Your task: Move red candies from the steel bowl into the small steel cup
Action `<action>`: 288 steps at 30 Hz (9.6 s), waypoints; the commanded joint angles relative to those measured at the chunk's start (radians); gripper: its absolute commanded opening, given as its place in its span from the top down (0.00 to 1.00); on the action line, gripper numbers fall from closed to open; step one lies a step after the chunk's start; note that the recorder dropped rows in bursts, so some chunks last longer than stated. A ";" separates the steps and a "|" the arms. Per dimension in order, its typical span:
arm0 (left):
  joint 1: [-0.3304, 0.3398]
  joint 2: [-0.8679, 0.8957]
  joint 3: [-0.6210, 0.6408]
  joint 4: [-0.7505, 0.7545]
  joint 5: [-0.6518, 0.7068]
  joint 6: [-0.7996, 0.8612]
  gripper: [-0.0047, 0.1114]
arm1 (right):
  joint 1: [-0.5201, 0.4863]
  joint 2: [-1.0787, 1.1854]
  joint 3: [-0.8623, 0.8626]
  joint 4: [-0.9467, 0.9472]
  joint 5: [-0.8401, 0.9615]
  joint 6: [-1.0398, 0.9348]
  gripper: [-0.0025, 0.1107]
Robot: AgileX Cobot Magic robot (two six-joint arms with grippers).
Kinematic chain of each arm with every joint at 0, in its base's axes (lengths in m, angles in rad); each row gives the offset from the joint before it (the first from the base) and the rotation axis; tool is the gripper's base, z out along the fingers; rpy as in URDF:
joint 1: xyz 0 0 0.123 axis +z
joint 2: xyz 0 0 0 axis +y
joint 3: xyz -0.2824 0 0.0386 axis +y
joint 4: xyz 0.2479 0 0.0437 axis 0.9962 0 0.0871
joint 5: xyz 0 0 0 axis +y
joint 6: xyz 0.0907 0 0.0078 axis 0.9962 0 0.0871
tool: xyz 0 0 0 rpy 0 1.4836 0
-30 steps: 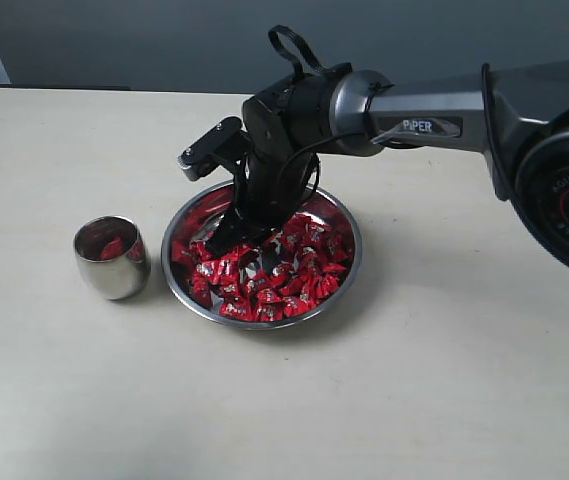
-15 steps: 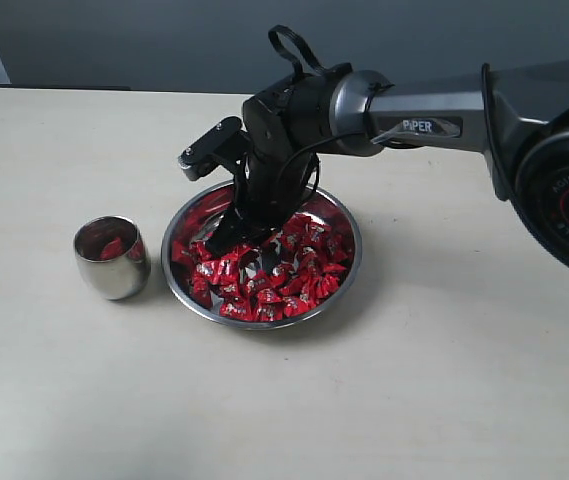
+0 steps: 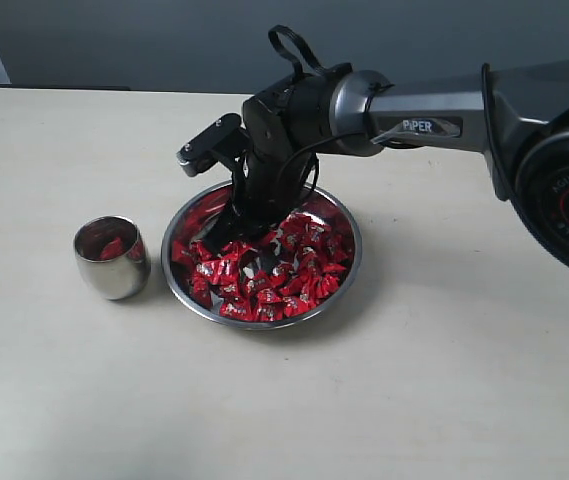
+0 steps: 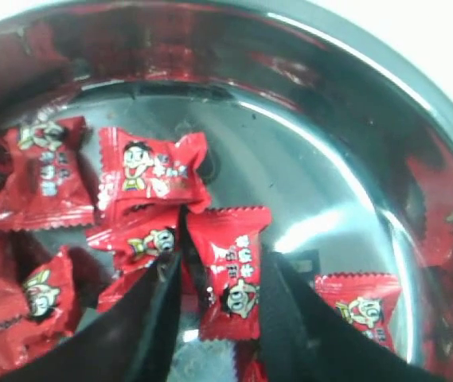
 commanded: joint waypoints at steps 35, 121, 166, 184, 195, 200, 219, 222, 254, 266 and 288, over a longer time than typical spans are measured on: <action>-0.002 -0.005 0.002 0.001 0.000 -0.002 0.96 | -0.006 0.042 0.000 -0.014 0.018 0.025 0.96; -0.002 -0.005 0.002 0.001 0.000 -0.002 0.96 | -0.007 0.016 0.000 0.232 0.016 -0.156 0.80; -0.002 -0.005 0.002 0.001 0.000 -0.002 0.96 | 0.115 -0.111 0.000 0.708 -0.198 -0.418 0.97; -0.002 -0.005 0.002 0.001 0.000 -0.002 0.96 | 0.099 -0.102 0.000 0.619 -0.227 -0.411 0.64; -0.002 -0.005 0.002 0.001 0.000 -0.002 0.96 | -0.032 -0.056 0.000 0.313 -0.032 -0.167 0.64; -0.002 -0.005 0.002 0.001 0.000 -0.002 0.96 | -0.032 -0.021 0.000 0.300 -0.041 -0.167 0.64; -0.002 -0.005 0.002 0.001 0.000 -0.002 0.96 | -0.034 0.016 0.000 0.277 -0.095 -0.167 0.64; -0.002 -0.005 0.002 0.001 0.000 -0.002 0.96 | -0.034 0.016 0.000 0.277 -0.095 -0.167 0.64; -0.002 -0.005 0.002 0.001 0.000 -0.002 0.96 | -0.034 -0.016 0.000 0.457 0.013 -0.158 0.64; -0.002 -0.005 0.002 0.001 0.000 -0.002 0.96 | -0.034 -0.039 0.000 0.486 0.112 -0.160 0.64; -0.002 -0.005 0.002 0.001 0.000 -0.002 0.96 | -0.034 0.015 0.000 0.541 0.087 -0.193 0.64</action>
